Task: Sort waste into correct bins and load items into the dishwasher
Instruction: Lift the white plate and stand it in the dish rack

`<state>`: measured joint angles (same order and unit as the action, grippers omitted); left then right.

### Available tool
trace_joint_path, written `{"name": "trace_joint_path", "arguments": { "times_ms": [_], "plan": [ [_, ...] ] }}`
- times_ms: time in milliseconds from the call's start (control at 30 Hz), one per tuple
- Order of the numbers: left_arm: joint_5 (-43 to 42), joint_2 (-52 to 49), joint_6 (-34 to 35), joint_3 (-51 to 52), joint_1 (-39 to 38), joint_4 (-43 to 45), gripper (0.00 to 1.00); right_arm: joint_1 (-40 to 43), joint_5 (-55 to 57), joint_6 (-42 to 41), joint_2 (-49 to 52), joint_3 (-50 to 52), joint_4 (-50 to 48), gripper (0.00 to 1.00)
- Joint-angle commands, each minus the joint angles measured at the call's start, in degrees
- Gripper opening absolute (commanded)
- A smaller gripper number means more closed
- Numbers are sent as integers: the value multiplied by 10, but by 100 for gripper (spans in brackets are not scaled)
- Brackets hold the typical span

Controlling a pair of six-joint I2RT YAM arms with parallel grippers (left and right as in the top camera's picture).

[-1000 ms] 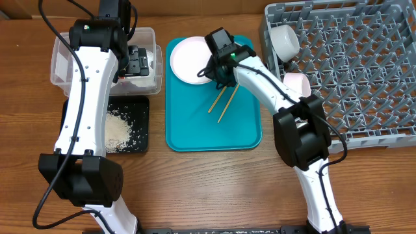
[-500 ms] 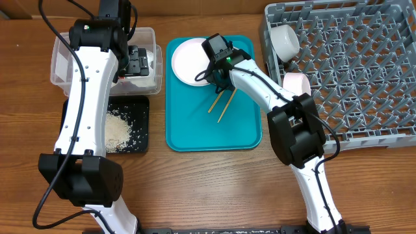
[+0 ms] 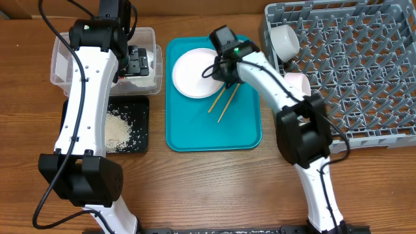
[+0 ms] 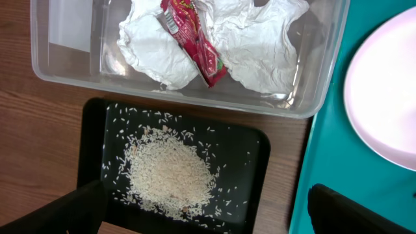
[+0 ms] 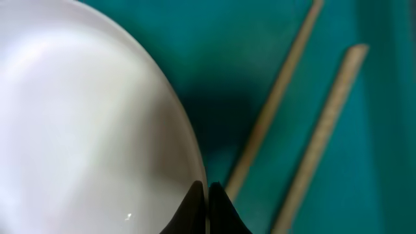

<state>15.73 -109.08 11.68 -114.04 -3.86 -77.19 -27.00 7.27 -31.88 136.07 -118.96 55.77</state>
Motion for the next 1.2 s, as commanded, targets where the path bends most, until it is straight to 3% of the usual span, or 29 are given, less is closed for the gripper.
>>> {"name": "trace_joint_path", "arguments": {
  "times_ms": [0,167,300,533,667,833,1167],
  "plan": [
    [8,15,3,-12,2,-1,100,14,67,83,-120,-47,20,4],
    [8,15,3,-12,2,-1,100,17,181,167,-249,-49,57,4],
    [8,15,3,-12,2,-1,100,17,316,189,-329,-49,93,4],
    [8,15,3,-12,2,-1,100,31,519,339,-367,-47,101,4],
    [8,15,3,-12,2,-1,100,72,515,409,-346,-40,89,4],
    [8,15,3,-12,2,-1,100,140,482,425,-304,-15,56,4],
    [8,15,3,-12,2,-1,100,186,467,528,-230,69,-110,4]
  ]
}}
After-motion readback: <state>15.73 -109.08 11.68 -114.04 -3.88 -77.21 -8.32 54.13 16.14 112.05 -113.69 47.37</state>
